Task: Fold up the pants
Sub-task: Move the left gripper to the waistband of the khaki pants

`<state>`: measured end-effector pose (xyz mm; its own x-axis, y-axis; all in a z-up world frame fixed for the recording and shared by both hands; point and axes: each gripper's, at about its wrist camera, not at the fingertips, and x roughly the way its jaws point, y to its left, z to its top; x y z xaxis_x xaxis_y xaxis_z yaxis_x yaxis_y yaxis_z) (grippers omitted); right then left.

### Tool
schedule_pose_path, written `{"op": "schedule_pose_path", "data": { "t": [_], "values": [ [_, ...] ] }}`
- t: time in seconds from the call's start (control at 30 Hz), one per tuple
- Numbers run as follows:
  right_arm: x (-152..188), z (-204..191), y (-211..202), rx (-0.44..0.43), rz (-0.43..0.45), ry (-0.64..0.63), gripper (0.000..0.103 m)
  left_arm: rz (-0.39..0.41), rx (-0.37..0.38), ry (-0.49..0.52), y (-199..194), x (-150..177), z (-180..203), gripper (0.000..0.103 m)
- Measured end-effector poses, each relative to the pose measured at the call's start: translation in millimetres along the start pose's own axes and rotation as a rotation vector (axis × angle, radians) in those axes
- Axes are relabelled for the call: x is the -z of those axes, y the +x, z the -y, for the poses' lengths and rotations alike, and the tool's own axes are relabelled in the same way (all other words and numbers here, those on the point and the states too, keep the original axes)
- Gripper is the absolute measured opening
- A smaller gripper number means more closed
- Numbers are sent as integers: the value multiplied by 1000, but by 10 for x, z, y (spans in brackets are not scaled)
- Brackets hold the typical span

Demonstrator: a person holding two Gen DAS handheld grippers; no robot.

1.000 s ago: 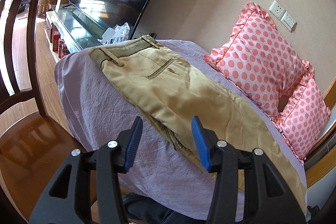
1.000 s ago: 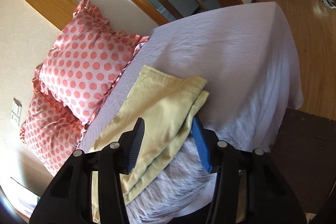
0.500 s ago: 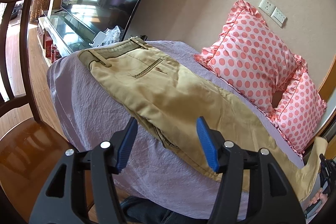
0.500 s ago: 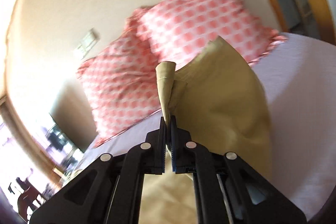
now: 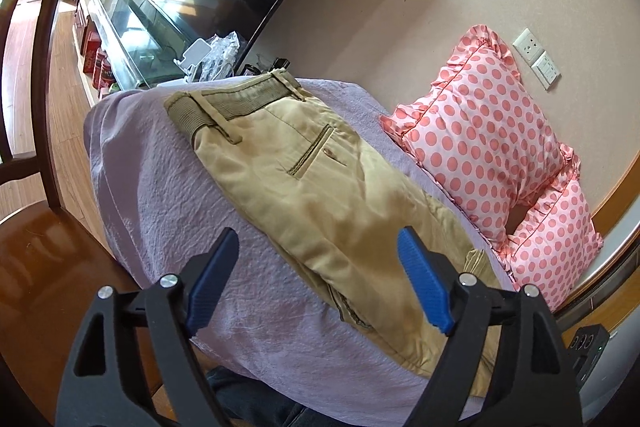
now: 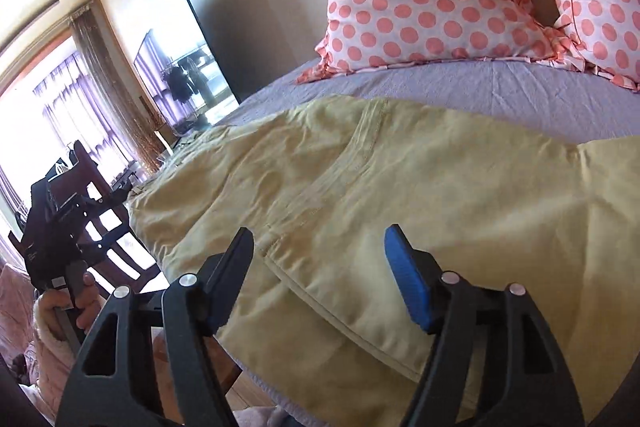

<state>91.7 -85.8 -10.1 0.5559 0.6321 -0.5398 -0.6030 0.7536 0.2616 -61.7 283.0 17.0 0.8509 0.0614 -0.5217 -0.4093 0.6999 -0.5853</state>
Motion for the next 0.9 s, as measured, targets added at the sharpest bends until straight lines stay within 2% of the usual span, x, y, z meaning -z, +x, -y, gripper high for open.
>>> {"op": "schedule_pose_path", "data": {
  "t": [0.03, 0.23, 0.5, 0.63, 0.9],
  "values": [
    [17, 11, 85, 12, -27, 5, 70, -11, -4, -13, 51, -26, -27, 81],
    [114, -35, 92, 4, 9, 7, 71, -49, 1, -78, 231, -143, -93, 81],
    [182, -77, 70, 10, 49, 12, 75, -58, -47, -25, 303, -212, 97, 84],
    [205, -57, 49, -5, 66, 25, 75, -82, -96, 3, 401, -228, 170, 87],
    [244, -59, 34, -20, 92, 15, 76, -74, -186, 36, 484, -204, 298, 90]
  ]
}}
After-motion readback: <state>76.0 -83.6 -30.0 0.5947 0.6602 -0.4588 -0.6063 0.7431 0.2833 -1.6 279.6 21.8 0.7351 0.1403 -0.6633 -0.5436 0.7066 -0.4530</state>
